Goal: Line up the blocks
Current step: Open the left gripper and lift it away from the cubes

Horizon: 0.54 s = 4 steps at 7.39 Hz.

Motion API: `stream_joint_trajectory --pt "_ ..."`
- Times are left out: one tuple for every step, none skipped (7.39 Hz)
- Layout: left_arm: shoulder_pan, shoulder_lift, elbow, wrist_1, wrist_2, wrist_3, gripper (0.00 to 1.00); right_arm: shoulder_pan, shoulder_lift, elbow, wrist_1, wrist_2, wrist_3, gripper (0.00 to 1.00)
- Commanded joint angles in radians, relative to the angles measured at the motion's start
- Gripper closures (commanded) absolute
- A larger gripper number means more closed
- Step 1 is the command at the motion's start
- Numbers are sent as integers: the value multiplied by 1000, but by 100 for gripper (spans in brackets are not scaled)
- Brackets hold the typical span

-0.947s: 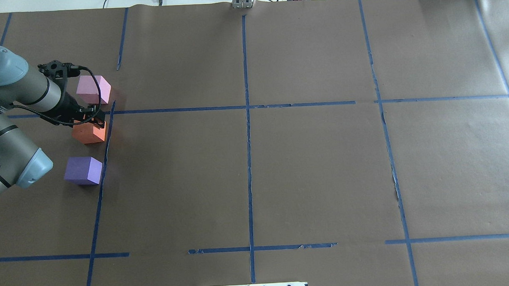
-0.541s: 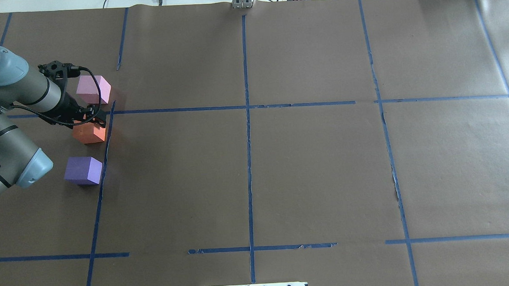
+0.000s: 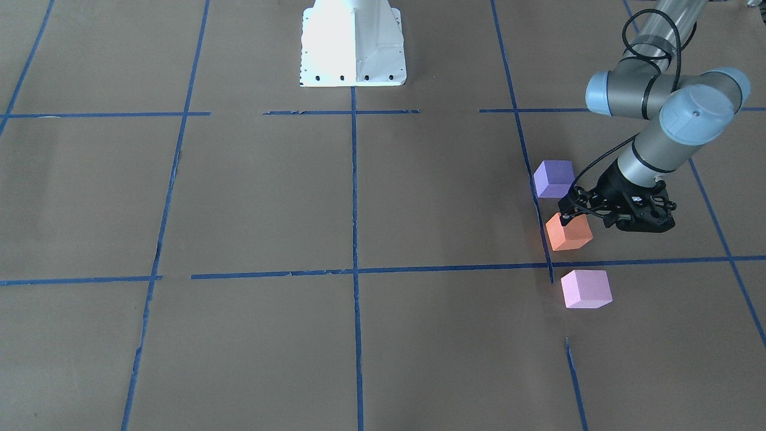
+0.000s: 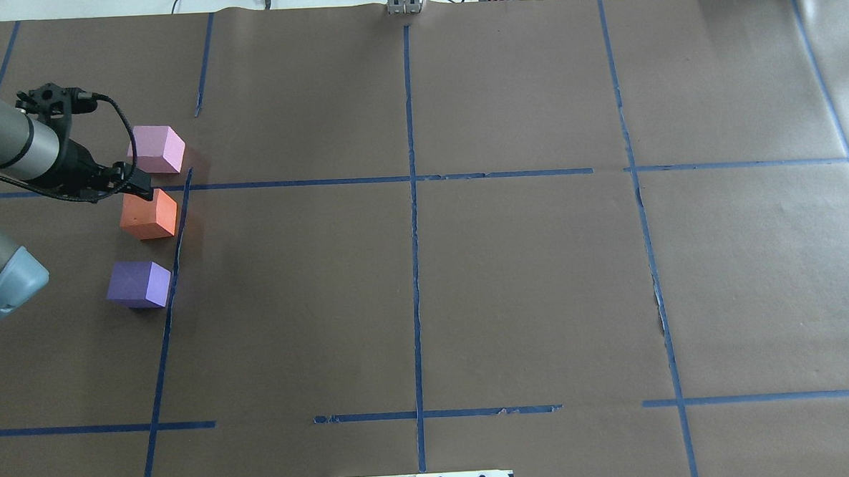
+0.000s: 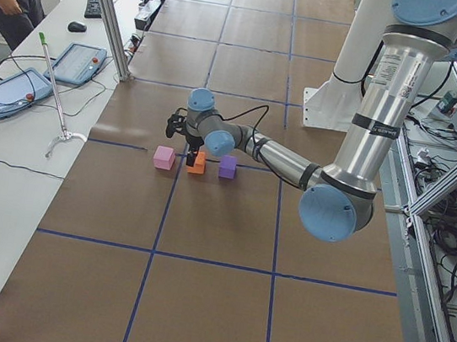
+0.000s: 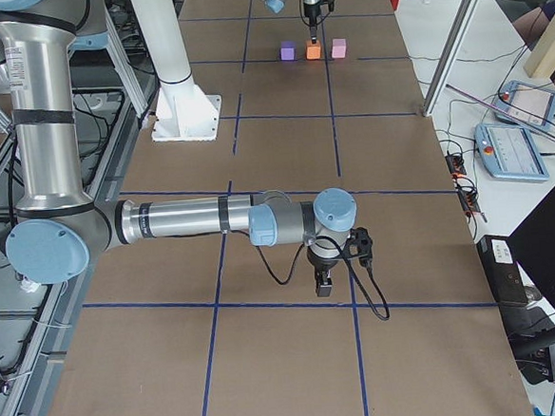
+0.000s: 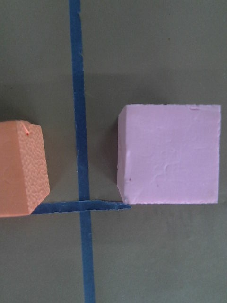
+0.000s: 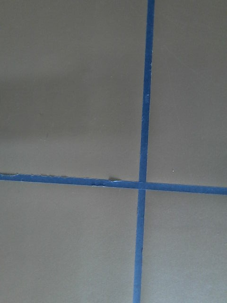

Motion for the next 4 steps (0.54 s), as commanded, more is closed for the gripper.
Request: stream_joint_trajectory --pt "-101 32 -135 97 -15 0 0 0 0 0 -1 0 0 0" --pt "-127 23 -138 131 -16 3 0 0 0 0 0 0 0 0" --pt "-150 30 -146 136 -25 84 0 0 0 0 0 0 0 0" --pt "-225 58 -128 143 -74 285 0 0 0 0 0 0 0 0"
